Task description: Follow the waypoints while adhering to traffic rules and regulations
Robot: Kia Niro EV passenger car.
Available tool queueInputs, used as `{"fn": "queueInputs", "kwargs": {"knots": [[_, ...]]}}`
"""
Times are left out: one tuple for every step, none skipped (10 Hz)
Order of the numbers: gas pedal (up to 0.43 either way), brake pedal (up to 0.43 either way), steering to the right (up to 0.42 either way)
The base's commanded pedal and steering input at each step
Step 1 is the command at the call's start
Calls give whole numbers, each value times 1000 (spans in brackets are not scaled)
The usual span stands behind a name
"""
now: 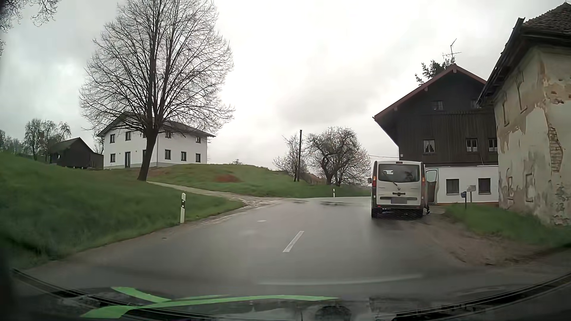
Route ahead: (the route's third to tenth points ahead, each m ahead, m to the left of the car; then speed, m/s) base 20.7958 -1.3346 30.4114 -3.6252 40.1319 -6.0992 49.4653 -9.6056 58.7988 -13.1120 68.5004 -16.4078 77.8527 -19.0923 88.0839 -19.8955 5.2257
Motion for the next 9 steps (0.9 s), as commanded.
{"fn": "queueInputs", "kwargs": {"knots": [[0, 0, 0], [0, 0, 0], [8, 0, 0], [47, 0, 0], [87, 0, 0], [130, 0, 0], [197, 0, -2], [240, 0, -4], [268, 0, -4]]}}
